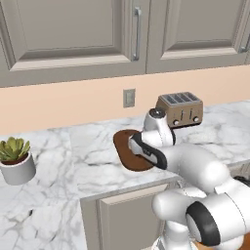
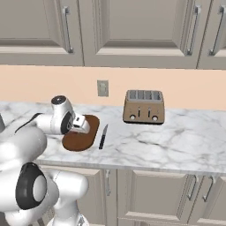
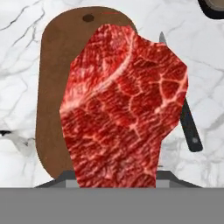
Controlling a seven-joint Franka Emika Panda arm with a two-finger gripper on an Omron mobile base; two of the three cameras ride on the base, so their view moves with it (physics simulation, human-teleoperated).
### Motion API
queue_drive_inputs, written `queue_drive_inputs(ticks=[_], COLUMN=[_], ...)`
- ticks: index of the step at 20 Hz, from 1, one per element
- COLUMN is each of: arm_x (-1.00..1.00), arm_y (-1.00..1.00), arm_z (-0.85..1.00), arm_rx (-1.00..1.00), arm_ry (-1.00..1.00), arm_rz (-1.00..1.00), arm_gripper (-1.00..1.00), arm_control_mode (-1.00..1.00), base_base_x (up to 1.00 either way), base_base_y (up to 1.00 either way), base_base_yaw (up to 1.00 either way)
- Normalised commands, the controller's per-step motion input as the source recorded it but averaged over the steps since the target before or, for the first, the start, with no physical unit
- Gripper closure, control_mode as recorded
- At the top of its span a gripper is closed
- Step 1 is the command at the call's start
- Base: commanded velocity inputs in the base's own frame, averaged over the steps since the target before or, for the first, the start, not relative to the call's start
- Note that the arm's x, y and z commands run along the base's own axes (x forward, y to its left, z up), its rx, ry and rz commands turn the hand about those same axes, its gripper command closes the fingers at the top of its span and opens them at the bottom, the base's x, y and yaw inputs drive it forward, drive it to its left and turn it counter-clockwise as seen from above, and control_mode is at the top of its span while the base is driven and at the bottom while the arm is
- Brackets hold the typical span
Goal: Retrieve the steak from the fridge and place it on the cutting board.
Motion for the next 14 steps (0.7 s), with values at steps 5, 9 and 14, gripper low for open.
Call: queue_drive_inputs(ticks=[5, 9, 14], arm_x=[0.4, 0.28, 0.23], arm_y=[0.0, 0.0, 0.0], arm_z=[-0.6, -0.59, -0.46], arm_rx=[0.0, 0.0, 0.0], arm_ry=[0.02, 0.07, 0.09], arm_rz=[0.0, 0.0, 0.0], arm_gripper=[1.0, 1.0, 1.0], arm_control_mode=[-1.0, -1.0, -1.0], base_base_x=[0.0, 0.0, 0.0], base_base_y=[0.0, 0.0, 0.0], base_base_yaw=[0.0, 0.0, 0.0])
